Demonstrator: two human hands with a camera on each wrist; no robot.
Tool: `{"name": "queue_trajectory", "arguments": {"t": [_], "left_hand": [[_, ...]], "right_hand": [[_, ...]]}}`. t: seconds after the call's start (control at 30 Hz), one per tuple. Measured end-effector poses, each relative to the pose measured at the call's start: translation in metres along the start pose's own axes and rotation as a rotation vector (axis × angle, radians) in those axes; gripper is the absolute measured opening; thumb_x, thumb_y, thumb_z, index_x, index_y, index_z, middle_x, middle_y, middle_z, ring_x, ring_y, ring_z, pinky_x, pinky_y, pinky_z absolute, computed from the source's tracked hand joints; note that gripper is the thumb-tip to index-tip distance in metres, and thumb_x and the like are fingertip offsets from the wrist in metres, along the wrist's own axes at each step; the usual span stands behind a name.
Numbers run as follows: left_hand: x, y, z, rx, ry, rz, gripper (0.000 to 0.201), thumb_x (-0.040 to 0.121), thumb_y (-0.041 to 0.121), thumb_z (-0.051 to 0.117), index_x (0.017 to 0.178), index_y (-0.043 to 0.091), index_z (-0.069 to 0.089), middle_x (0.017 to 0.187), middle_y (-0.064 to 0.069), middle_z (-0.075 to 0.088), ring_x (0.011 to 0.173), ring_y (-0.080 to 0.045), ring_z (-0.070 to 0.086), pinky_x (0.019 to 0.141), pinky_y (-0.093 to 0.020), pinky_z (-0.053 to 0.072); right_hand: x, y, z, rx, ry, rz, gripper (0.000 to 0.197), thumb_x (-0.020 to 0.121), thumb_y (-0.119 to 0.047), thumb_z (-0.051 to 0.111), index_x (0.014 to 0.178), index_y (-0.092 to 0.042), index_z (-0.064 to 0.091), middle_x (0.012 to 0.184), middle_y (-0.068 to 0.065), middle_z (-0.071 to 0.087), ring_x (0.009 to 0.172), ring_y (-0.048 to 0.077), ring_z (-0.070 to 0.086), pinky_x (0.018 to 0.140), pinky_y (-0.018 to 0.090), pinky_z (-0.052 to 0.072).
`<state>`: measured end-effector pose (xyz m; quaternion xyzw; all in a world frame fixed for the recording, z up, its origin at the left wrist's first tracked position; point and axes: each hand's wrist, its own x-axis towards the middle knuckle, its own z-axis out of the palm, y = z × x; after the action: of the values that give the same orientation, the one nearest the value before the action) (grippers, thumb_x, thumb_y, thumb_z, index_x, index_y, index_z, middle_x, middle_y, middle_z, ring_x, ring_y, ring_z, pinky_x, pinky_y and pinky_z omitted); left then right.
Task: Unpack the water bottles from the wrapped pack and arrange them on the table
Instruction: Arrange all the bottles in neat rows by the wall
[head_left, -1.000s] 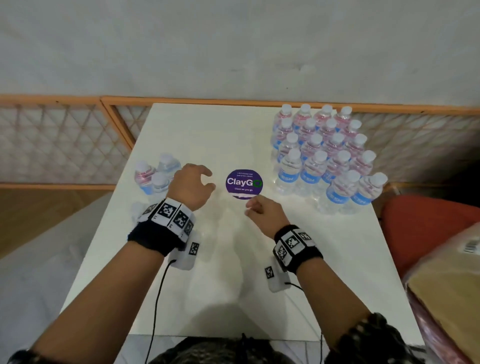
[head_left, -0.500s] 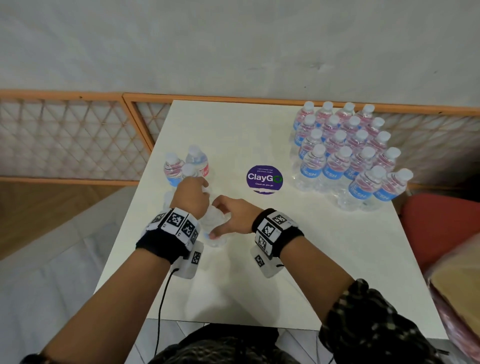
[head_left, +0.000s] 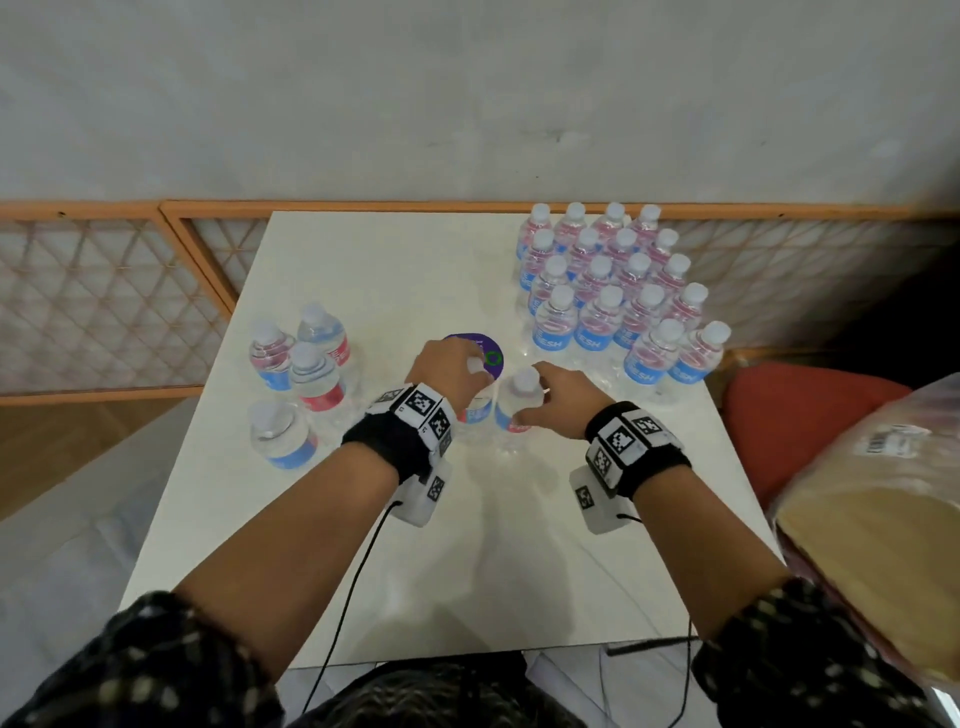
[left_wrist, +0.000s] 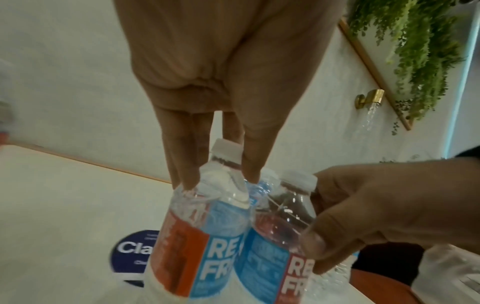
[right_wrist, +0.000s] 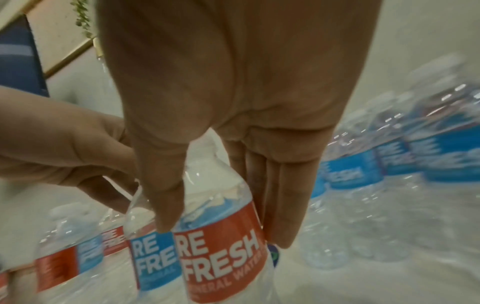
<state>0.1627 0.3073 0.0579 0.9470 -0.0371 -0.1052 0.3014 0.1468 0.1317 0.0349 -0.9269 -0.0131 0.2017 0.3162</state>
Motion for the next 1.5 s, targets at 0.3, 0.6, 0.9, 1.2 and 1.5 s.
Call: {"name": "queue_trajectory", "arguments": {"t": [0.3,0.6,0.9,1.2,1.5], "left_hand": [[0.03,0.059,0.039,-0.075,-0.109,0.206,0.032,0.088,0.012,0.057,0.119,0.016,0.065,0.124,-0.007,0.064,0.114,-0.027,0.058,0.098,-0.029,0.042],[0.047,0.069,0.054,-0.11,-0.097,0.266,0.03,0.087,0.011,0.059,0.116,0.015,0.065,0.124,-0.008,0.063,0.115,-0.027,0.057,0.097,-0.029,0.043],[0.061,0.052,0.062,-0.159,-0.052,0.103,0.057,0.079,0.04,0.072,0.129,0.019,0.053,0.127,-0.009,0.056,0.115,-0.027,0.056,0.098,-0.038,0.045],[0.06,0.042,0.079,-0.146,-0.174,0.033,0.065,0.08,0.054,0.065,0.132,0.019,0.049,0.121,-0.002,0.062,0.11,-0.019,0.059,0.088,-0.028,0.044],[0.068,0.033,0.101,-0.081,-0.171,0.025,0.05,0.082,0.036,0.07,0.122,0.011,0.055,0.114,-0.007,0.063,0.107,-0.023,0.059,0.086,-0.029,0.044]], "right_hand": [[-0.014,0.044,-0.058,-0.099,0.161,-0.025,0.042,0.085,-0.016,0.065,0.125,-0.022,0.053,0.123,0.009,0.059,0.107,0.027,0.056,0.083,0.03,0.043],[-0.004,0.054,-0.083,-0.212,0.19,-0.054,0.041,0.084,0.005,0.053,0.119,-0.015,0.058,0.114,0.014,0.063,0.105,0.031,0.058,0.084,0.034,0.047],[0.004,0.051,-0.099,-0.334,0.154,-0.057,0.054,0.085,-0.024,0.062,0.135,-0.017,0.046,0.127,0.013,0.049,0.119,0.029,0.046,0.095,0.035,0.039],[0.009,0.05,-0.107,-0.411,0.095,-0.074,0.037,0.087,-0.003,0.053,0.122,-0.014,0.059,0.115,0.015,0.063,0.107,0.032,0.056,0.086,0.036,0.045],[0.012,0.054,-0.105,-0.384,0.125,-0.043,0.046,0.087,0.001,0.052,0.129,-0.016,0.053,0.125,0.016,0.057,0.115,0.032,0.052,0.094,0.042,0.046]]}}
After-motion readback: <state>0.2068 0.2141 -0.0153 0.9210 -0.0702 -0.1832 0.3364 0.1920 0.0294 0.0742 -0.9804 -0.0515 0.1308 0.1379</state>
